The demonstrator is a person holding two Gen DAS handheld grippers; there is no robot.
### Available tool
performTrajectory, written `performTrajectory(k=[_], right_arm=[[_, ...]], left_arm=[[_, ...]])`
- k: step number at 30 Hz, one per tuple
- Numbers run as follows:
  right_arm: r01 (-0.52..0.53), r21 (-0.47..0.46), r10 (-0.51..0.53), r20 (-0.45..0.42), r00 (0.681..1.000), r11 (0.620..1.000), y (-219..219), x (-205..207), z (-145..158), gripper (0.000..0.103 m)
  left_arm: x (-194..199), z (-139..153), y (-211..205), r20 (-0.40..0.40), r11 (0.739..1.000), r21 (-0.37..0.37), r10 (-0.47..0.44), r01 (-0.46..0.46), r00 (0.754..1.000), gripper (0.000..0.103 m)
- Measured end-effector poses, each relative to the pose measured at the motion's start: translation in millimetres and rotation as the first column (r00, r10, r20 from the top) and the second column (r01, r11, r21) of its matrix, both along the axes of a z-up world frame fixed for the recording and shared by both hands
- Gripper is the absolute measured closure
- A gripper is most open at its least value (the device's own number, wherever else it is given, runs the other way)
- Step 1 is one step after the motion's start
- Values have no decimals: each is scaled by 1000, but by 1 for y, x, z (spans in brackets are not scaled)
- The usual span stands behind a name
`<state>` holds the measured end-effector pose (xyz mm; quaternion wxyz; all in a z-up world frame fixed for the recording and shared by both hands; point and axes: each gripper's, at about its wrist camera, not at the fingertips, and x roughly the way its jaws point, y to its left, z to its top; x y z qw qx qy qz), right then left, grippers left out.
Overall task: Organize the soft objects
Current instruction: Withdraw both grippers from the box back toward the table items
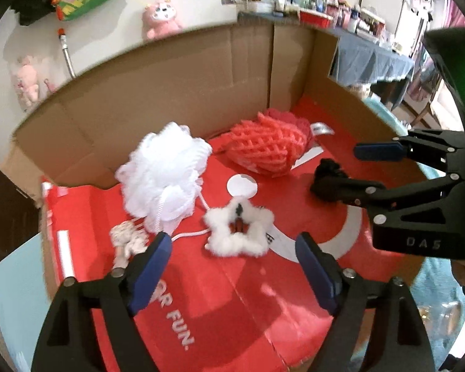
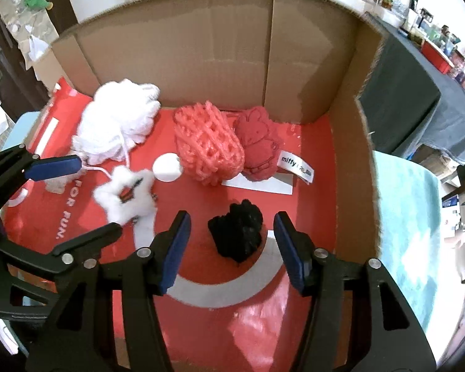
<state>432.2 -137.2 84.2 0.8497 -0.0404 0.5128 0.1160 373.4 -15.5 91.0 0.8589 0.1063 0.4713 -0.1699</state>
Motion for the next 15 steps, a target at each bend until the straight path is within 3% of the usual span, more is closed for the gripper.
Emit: performTrajectory(k=[6,8,15], right_arm=[[8,29,-11,81,997,1000,-5,-36,46,35],[9,44,-14,116,993,999,-4,-49,56,25],[8,103,-31,228,973,995,-15,-101,102,24]], left_arm=[[-43,42,18,107,996,-76,43,-34,993,5],[-59,57,21,147,994,-103,61,-46,987,3],[-117,98,39,264,972,-219,139,-81,954,0]])
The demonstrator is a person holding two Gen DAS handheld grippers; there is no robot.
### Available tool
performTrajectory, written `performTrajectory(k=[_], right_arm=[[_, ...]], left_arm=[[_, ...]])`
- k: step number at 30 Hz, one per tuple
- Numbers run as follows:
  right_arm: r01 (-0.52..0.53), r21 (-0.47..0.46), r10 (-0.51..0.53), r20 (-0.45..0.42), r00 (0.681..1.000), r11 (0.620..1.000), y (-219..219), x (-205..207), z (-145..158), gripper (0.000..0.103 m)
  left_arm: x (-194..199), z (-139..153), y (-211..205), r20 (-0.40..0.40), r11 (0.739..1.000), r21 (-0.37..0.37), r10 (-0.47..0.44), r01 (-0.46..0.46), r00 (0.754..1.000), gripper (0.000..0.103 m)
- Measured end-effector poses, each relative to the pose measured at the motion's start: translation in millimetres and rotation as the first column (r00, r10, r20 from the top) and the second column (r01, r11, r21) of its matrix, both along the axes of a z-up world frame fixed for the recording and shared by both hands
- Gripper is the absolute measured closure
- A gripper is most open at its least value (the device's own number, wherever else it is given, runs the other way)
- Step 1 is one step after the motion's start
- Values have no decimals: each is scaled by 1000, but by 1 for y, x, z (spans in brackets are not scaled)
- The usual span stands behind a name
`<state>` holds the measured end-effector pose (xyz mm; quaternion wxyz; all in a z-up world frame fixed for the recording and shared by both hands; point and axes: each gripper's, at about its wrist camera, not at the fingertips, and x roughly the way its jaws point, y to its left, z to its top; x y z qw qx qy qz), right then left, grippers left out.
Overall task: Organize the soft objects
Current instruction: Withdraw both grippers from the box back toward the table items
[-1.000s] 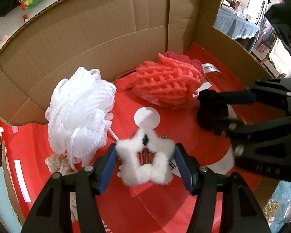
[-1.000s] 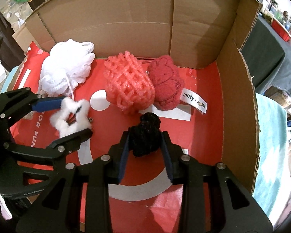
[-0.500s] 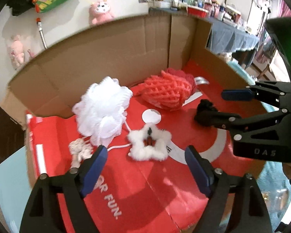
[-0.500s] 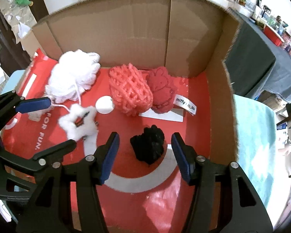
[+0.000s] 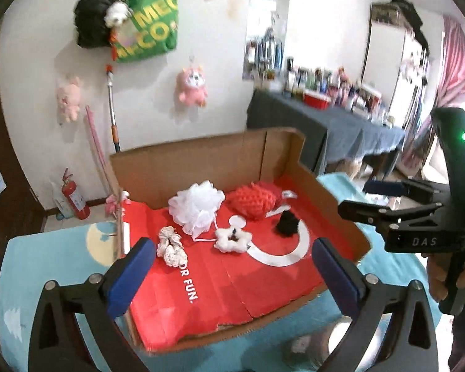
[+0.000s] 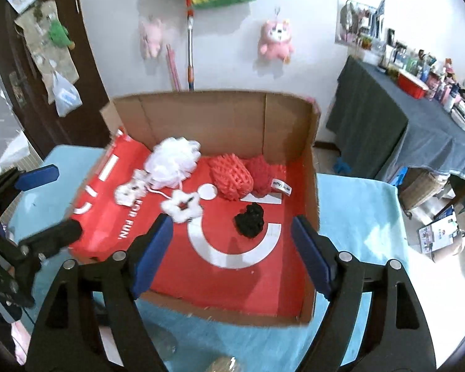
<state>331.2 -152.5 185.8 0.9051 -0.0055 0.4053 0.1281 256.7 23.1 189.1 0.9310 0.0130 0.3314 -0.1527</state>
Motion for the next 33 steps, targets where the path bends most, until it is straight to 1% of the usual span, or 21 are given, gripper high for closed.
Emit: performTrajectory(k=[3,6,9,14,16,17,19,24,26,30,33], right_arm=[[-8,11,7,47,999,1000,-2,-21,12,23],[-12,0,12,118,993,1000,-1,-49,28,23],[-20,3,19,175,984,1000,0,-75,38,15],[-24,-11,26,287,958,1000,1,-129,53,14],[-22,-5,23,313,949,1000,0,-146,54,13],[-23,0,21,325,945,1000,0,-156,54,9],[-19,12,13,346,938,1000,-2,-175,51,6],[-1,41,-15,378,926,999,-6,-213,40,6],[26,47,-43,407,912,999,-8,-229,34,6],[62,51,-78,437,896,997,-9,-252,20,6],[93,51,-106,427,898,994,-9,-261,4,6]], left_arm=[[-27,13,7,43,999,-29,18,-17,999,0],[-52,20,9,88,999,-38,35,-32,996,0],[-78,25,12,135,997,-56,57,-49,989,0],[-123,30,12,215,995,-66,86,-74,973,0],[-142,30,10,242,995,-71,81,-65,967,0],[-149,31,10,250,995,-74,80,-63,965,0],[-169,30,8,274,994,-88,84,-62,958,0],[-213,22,0,329,993,-90,106,-81,938,0],[-224,18,-2,338,993,-92,103,-76,935,0],[-238,5,-6,339,991,-111,108,-75,934,0],[-244,-7,-11,346,991,-100,116,-86,931,0]])
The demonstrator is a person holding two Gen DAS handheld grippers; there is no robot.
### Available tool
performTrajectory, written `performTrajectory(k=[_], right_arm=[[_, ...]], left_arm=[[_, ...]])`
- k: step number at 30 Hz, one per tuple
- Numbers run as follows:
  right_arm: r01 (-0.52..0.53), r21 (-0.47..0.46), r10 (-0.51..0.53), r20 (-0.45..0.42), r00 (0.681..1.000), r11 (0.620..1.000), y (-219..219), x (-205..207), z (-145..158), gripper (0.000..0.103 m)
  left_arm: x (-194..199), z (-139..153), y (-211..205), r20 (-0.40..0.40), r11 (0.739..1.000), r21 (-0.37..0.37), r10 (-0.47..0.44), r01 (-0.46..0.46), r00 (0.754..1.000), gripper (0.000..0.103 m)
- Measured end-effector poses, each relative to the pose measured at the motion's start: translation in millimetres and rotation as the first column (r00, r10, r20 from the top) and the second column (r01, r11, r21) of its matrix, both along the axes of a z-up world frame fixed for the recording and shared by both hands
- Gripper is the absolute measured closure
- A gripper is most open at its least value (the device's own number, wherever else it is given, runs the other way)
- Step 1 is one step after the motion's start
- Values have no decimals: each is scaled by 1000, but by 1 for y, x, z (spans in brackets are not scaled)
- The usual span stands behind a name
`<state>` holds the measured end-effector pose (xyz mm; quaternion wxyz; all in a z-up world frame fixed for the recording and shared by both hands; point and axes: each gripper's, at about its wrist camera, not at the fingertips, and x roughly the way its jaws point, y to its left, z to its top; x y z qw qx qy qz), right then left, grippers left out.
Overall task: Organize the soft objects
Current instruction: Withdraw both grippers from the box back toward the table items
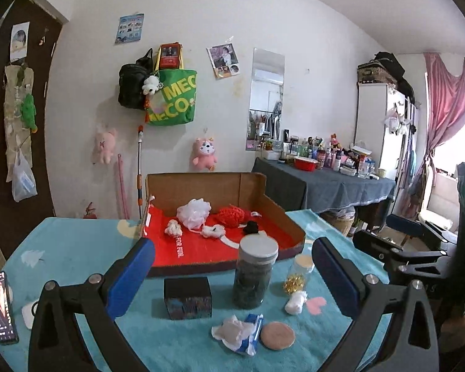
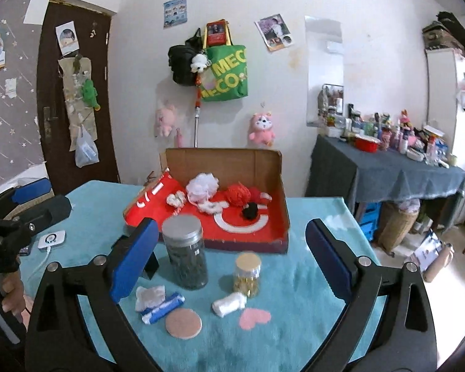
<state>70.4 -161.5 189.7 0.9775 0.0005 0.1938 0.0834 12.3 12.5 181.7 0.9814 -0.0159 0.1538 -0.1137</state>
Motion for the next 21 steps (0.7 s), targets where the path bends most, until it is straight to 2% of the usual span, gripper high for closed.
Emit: performTrajectory(k=[5,11,21], right_arm=[[12,-12,-12,-16,1000,1000,2,-9,-29,6],[11,20,-9,-84,996,1000,0,-5,-63,6],[45,-13,-46,-149,988,999,3,-3,-101,6]], left_arm=[[-2,-28,-4,-29,1000,7,2,-1,1000,0],[2,-58,-7,-68,999,26,22,-20,997,0],[15,-107,-9,-187,1000,8,22,-21,982,0]])
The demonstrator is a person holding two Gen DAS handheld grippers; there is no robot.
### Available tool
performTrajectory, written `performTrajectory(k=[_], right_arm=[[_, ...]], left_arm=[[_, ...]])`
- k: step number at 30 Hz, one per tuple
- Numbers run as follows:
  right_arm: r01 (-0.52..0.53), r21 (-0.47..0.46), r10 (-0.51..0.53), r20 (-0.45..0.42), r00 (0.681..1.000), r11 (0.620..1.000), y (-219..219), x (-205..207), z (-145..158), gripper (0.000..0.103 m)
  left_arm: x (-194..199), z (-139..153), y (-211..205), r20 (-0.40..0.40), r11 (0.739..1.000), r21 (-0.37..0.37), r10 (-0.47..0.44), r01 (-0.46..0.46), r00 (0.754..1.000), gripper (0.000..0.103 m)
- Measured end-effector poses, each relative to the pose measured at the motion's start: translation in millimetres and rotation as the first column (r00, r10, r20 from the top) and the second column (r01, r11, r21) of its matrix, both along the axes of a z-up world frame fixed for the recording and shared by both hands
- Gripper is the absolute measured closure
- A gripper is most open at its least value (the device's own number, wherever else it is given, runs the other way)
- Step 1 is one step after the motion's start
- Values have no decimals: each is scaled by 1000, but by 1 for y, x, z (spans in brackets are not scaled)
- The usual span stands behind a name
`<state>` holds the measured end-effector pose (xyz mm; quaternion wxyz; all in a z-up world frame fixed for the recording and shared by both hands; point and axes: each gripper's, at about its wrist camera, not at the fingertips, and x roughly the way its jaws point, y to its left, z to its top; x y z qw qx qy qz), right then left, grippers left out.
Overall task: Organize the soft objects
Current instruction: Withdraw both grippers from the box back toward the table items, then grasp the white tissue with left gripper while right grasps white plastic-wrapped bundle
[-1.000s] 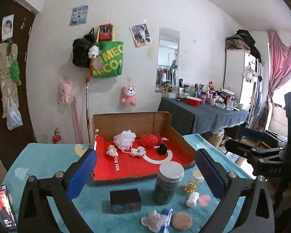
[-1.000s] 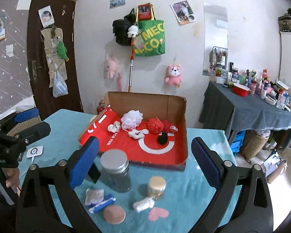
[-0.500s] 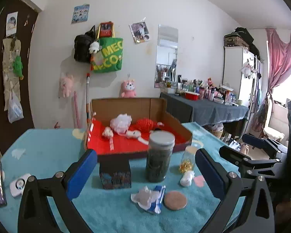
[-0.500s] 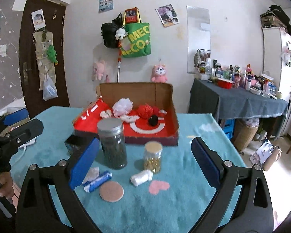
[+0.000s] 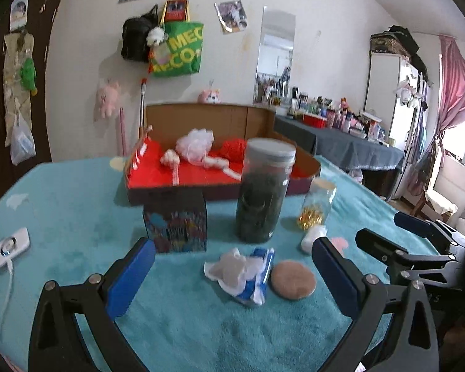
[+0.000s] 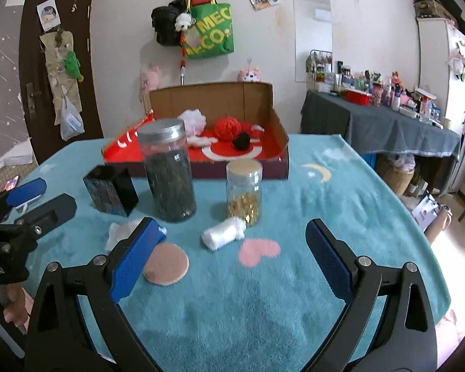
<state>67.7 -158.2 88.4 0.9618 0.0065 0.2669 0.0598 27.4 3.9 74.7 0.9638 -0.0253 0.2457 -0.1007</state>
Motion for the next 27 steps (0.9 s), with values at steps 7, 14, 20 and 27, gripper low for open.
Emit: performTrajectory(k=[7,14,20,27], right_arm=[[-7,24,9,-73,997,1000,2,7,-25,6],[-13,10,14,-106,994,1000,6,10,-38,6],[-24,14,26,-132,991,1000,7,14,-43,6],[-26,19,29,-168,985,999,6,26,-47,6]], left_arm=[[7,-24,2,-68,1000,8,25,-24,997,0],[17,-41,8,-144,1000,-7,29,-31,989,0],[21,-44,7,-171,1000,-1,22,-22,985,0],[34,-47,7,-220,1000,5,1,0,975,0]])
